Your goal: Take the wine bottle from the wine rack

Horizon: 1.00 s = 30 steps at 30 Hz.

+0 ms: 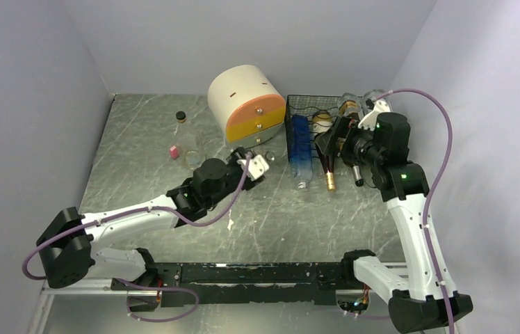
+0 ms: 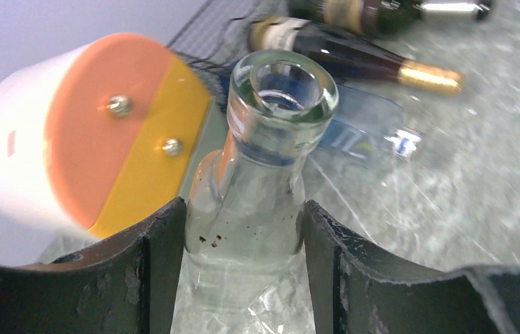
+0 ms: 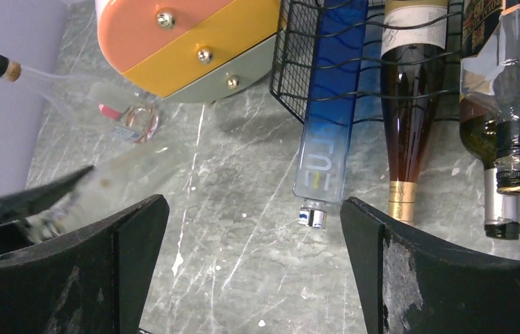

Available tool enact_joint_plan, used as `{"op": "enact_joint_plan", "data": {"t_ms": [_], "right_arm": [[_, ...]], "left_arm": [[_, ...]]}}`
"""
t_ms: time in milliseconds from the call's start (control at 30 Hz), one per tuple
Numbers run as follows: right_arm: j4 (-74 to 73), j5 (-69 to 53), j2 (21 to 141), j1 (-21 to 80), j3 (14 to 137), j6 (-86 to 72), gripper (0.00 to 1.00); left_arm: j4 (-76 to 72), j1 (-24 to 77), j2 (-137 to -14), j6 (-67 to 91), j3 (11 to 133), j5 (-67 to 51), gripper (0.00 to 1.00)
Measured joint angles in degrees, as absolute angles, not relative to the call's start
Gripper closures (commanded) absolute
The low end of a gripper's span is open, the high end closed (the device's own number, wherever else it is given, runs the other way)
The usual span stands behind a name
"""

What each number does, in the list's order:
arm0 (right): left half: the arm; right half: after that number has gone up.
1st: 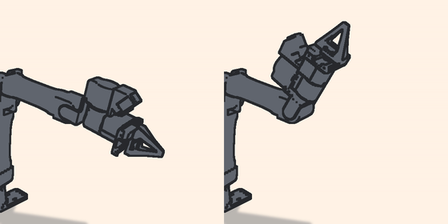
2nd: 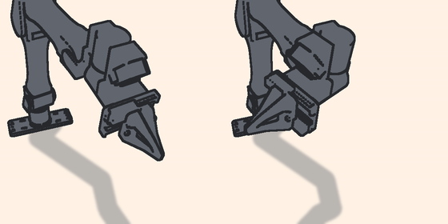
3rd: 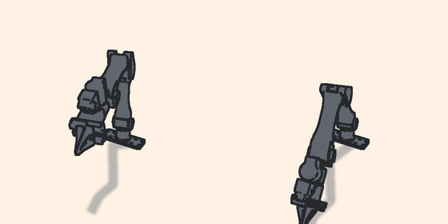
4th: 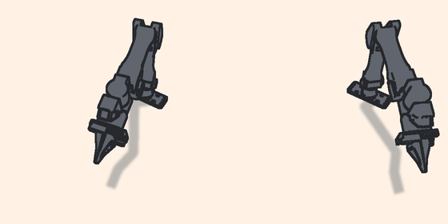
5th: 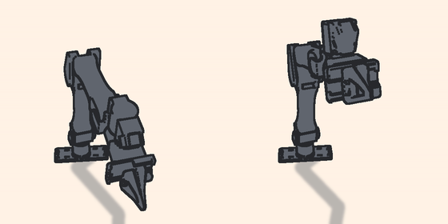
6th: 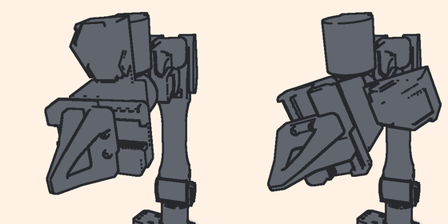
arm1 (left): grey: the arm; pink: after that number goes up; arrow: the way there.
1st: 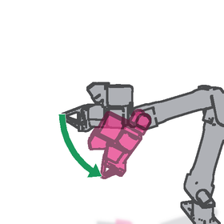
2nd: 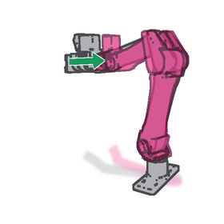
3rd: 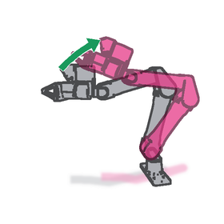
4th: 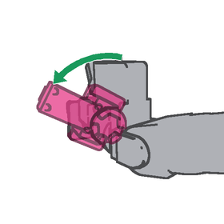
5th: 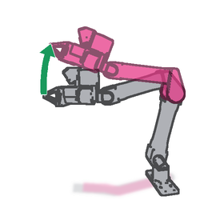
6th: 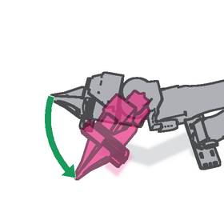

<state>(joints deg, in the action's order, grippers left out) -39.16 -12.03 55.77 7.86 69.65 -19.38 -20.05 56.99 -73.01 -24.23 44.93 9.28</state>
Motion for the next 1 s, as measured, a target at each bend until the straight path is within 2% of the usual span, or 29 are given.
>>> {"op": "enact_joint_plan", "data": {"t_ms": [200, 367, 667, 1000], "right_arm": [[-38.85, -12.80, 57.28, 7.86, 67.85, -20.64, 0.00], [-37.67, -14.57, 58.17, 7.84, 66.00, -22.09, 0.00], [-34.37, -17.17, 59.99, 7.84, 65.04, -23.64, 0.00], [-33.26, -18.63, 61.25, 7.84, 64.20, -24.14, 0.00]], "left_arm": [[-21.69, 54.50, -71.88, -16.53, 45.28, 19.73, 0.93], [-21.45, 51.27, -70.02, -10.55, 45.28, 23.18, 0.93], [-22.20, 37.47, -68.03, 0.05, 44.99, 16.29, 0.93], [-30.74, 32.12, -70.37, 2.46, 40.03, 7.88, 0.93]]}}
